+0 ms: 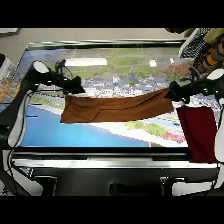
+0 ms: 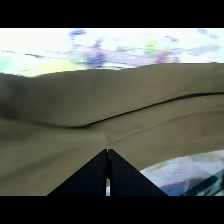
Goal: Fold the clothes and pants, and hang the long-sleeved shirts on hangers.
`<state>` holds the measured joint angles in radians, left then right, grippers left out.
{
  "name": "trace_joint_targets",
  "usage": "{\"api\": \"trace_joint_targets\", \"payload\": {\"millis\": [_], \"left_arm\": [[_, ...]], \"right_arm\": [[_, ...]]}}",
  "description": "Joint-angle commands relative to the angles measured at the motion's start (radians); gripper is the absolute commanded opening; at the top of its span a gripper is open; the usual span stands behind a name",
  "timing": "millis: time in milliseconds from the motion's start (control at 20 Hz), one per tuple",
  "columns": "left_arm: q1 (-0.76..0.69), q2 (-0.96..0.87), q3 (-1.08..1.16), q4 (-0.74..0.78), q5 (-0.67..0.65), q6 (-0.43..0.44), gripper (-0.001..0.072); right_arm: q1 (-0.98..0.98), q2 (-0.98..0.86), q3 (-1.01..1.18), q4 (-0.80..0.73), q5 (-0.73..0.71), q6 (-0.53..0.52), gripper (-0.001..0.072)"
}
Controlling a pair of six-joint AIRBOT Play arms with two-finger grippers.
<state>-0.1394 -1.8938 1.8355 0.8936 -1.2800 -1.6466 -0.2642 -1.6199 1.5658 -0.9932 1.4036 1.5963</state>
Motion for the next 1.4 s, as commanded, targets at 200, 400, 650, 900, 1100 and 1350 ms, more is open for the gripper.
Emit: {"api": "trace_joint_targets", "payload": {"millis": [200,400,650,900,1100,1350], "left_arm": [[-0.375,-0.145,0.0,-0.27,0.417,-0.108,0.0015],[-0.5,-0.219,0.0,-0.43,0.504,-0.109,0.0014],[-0.586,-0.27,0.001,-0.56,0.599,-0.109,0.0013],[-0.629,-0.293,0.002,-0.614,0.612,-0.104,0.0013],[-0.536,-0.238,0.001,-0.587,0.471,-0.06,0.0012],[-0.317,-0.029,0.001,-0.209,0.141,-0.136,0.0012]], "right_arm": [[0.001,0.163,0.155,-0.135,0.196,0.116,0.0034],[0.001,0.223,0.189,-0.23,0.242,0.166,0.0034],[0.001,0.23,0.205,-0.248,0.249,0.177,0.0034],[0.001,0.23,0.205,-0.214,0.197,0.177,0.0034],[0.002,0.23,0.205,-0.177,0.194,0.177,0.0034],[0.131,0.229,0.205,-0.051,0.161,0.298,0.0033]]}}
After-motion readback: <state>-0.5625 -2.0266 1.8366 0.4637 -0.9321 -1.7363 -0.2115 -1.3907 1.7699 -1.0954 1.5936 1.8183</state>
